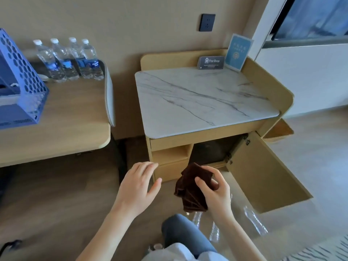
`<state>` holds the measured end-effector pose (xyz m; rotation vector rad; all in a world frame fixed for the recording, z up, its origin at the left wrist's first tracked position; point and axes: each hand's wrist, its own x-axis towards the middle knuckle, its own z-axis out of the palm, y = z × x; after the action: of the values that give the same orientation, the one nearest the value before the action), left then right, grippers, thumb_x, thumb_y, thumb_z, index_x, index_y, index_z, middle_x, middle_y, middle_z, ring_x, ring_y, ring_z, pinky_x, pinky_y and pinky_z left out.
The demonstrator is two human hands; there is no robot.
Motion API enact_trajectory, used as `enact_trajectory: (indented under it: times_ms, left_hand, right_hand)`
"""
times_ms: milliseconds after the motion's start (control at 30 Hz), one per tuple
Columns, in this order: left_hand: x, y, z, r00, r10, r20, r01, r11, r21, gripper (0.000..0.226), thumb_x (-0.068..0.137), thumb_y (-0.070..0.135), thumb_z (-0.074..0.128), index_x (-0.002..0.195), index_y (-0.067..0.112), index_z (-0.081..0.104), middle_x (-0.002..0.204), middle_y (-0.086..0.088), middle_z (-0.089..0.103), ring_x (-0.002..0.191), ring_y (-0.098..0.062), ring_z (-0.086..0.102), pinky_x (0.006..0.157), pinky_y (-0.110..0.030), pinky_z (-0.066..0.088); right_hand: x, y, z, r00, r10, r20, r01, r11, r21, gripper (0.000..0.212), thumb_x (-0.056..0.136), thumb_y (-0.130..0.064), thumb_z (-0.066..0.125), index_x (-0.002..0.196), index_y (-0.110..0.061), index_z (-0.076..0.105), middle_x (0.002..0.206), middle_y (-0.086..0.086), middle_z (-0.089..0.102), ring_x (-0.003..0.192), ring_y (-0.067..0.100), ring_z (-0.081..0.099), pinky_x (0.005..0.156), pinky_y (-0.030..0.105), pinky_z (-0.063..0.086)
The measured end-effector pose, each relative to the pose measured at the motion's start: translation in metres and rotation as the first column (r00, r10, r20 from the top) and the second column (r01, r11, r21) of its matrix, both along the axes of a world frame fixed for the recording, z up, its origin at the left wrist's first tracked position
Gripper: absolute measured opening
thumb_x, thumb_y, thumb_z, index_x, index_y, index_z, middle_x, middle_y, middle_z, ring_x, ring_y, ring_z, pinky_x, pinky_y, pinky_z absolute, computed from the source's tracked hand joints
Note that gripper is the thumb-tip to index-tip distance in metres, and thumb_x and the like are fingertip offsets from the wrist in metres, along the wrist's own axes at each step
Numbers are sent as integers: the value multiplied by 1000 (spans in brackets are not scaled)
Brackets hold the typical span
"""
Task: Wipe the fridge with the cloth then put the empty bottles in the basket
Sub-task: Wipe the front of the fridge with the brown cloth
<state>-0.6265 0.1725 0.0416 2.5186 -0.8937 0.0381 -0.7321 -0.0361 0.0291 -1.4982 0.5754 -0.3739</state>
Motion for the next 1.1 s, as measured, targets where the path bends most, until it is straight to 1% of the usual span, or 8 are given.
enact_trajectory:
  times_ms: [133, 300, 433, 567, 733, 900, 1000, 1100]
  left_hand:
    - [-19, -18, 10, 999, -53, 5, 53, 998, -18, 53, 94, 47, 40, 126, 13, 65, 123, 0, 66, 115, -17, 60, 94, -23, 45]
    - [-42, -59, 15, 981, -195, 5, 195, 980, -24, 54, 94, 48, 40, 126, 12, 65, 124, -1, 66, 116, -18, 59, 93, -25, 49]
    - [-70, -105, 13, 958, -287, 11, 287, 958, -18, 48, 94, 44, 47, 127, 15, 65, 126, 0, 65, 118, -17, 59, 93, -23, 45]
    - [-114, -161, 8, 918, -394, 41, 395, 919, -12, 50, 94, 44, 42, 126, 13, 65, 123, 0, 66, 115, -17, 59, 93, -24, 45]
    - [-192, -226, -19, 871, -491, 17, 490, 871, 13, 45, 91, 37, 46, 118, 8, 68, 112, -3, 68, 104, -22, 63, 89, -34, 54]
    - [-267, -263, -55, 847, -530, -47, 532, 843, 83, 41, 85, 35, 49, 110, 10, 70, 100, -2, 69, 90, -24, 65, 75, -35, 57]
    - [-295, -270, -62, 847, -527, -70, 532, 836, 138, 44, 85, 37, 48, 111, 10, 70, 102, -2, 70, 92, -24, 66, 78, -36, 57]
    - [-304, -273, -59, 873, -484, -63, 488, 859, 152, 43, 84, 37, 50, 109, 11, 72, 101, -1, 70, 91, -22, 66, 77, -31, 55]
  right_hand:
    - [-30, -10, 8, 997, -60, 52, 60, 998, -7, 31, 92, -2, 69, 111, -25, 67, 94, -1, 76, 92, 18, 75, 74, 31, 62]
    - [-75, -31, 11, 979, -192, 74, 194, 981, -11, 32, 91, -2, 70, 109, -28, 67, 98, 1, 75, 97, 20, 73, 82, 40, 62]
    - [-125, -59, 14, 950, -301, 78, 303, 953, -14, 35, 91, -3, 70, 106, -34, 67, 96, -2, 75, 92, 17, 74, 70, 32, 62]
    - [-186, -95, 15, 913, -400, 79, 401, 916, 8, 31, 91, 0, 69, 110, -24, 67, 90, 0, 76, 86, 17, 75, 63, 25, 59]
    - [-268, -146, 8, 869, -495, 8, 495, 868, -45, 32, 90, -2, 71, 110, -27, 68, 91, 2, 76, 87, 20, 74, 70, 38, 63]
    - [-334, -188, -6, 849, -525, -62, 523, 851, -45, 28, 91, -1, 69, 108, -23, 67, 86, 6, 75, 78, 23, 75, 59, 34, 60]
    - [-356, -205, -14, 854, -505, -121, 506, 862, -30, 26, 91, -1, 68, 107, -21, 67, 95, 13, 74, 88, 34, 73, 71, 55, 61]
    - [-360, -220, -20, 864, -481, -150, 484, 875, -23, 26, 90, 0, 70, 104, -23, 68, 92, 11, 74, 87, 34, 73, 74, 56, 61]
